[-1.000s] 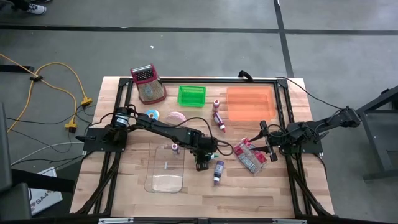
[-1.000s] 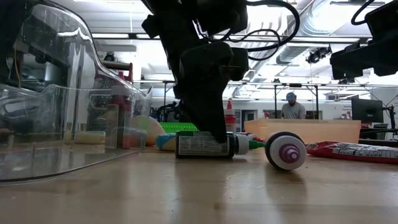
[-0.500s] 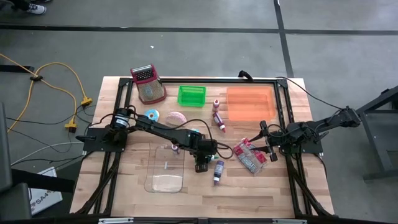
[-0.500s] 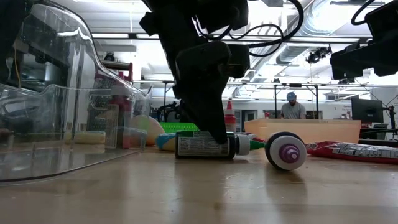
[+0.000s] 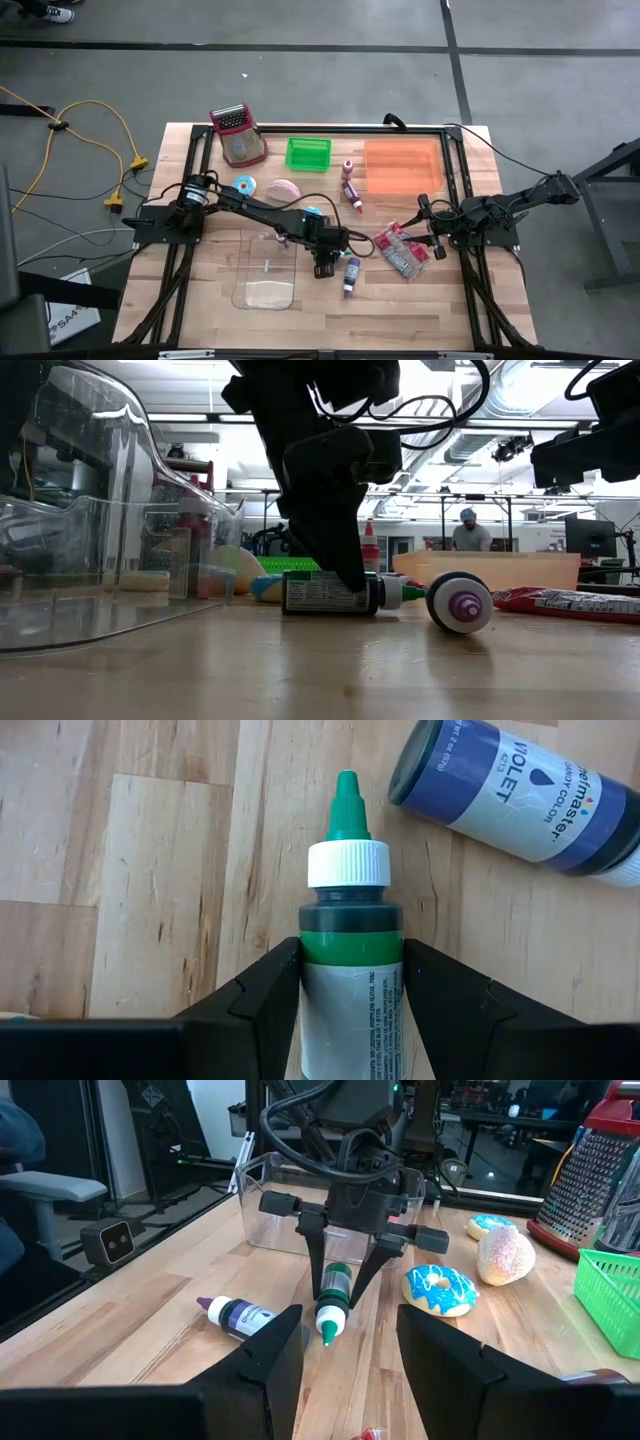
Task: Pick & Place Food Item
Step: Put the green food coloring bottle into the transparent bin
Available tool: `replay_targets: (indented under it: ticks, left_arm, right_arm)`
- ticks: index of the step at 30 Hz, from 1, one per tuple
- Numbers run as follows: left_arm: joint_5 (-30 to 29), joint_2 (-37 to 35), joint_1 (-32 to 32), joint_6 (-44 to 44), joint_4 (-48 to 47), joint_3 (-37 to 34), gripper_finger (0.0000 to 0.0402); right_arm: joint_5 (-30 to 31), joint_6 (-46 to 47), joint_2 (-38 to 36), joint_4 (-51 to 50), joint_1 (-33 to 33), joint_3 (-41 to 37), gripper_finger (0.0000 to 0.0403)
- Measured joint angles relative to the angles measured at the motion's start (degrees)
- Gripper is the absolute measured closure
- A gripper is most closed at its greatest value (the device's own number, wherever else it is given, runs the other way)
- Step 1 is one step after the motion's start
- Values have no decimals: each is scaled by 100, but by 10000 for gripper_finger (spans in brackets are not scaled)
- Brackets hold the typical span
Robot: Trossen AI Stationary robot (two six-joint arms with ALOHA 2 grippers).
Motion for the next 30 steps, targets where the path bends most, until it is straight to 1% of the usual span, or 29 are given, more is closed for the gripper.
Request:
replay_targets:
  ticks: [5,12,16,25,30]
  left_arm:
    - [8,2,0,-4,2,-2,234]
    - [14,36,0,-21,-51,-28,202]
    - [15,37,2,-20,-35,-28,194]
    - [17,33,4,20,-26,-22,196]
    - [17,22,4,22,-21,-15,226]
  right_arm:
    - [0,0,0,0,0,1,251]
    - [0,0,1,0,0,2,251]
    - [0,-2,-1,0,0,2,251]
    - [0,0,-1,0,0,2,251]
    - [0,-1,0,0,0,1,251]
